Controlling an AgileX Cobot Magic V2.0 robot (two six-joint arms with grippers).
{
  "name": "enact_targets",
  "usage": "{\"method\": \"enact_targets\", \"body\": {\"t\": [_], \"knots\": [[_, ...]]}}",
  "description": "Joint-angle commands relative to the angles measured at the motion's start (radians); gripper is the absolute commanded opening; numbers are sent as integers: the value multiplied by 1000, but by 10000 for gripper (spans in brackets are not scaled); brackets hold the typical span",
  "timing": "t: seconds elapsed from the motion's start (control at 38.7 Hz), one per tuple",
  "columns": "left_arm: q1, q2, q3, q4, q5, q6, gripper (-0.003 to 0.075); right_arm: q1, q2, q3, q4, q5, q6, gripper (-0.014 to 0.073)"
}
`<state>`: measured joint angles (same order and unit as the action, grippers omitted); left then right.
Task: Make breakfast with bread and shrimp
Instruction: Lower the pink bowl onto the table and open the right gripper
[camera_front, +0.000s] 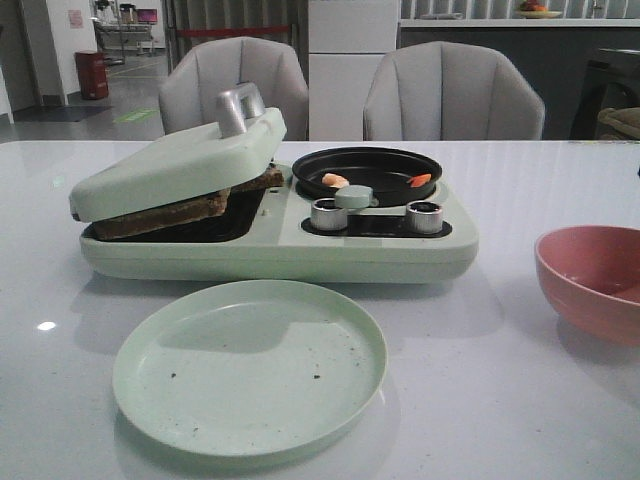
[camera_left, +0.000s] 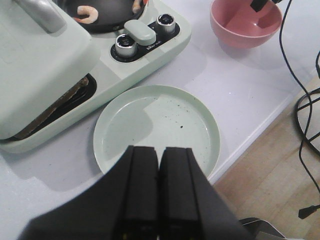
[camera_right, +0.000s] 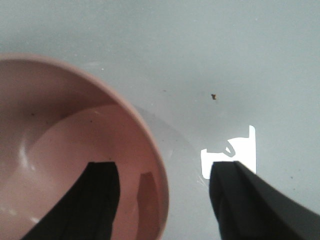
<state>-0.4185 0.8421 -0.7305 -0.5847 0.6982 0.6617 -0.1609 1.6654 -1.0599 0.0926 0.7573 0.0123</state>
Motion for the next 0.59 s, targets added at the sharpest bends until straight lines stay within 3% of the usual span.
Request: {"method": "enact_targets", "body": {"t": [0.0,0.21,0.57], "knots": [[-7,-3,-28,-41,-58,-1,99,1,-102,-52,7,20,-12,521],[-7,-3,-28,-41,-58,-1,99,48,-271,-55,7,32,-12,521],[-7,-3,-28,-41,-58,-1,99,253,-586,-11,6,79,-57,521]]}}
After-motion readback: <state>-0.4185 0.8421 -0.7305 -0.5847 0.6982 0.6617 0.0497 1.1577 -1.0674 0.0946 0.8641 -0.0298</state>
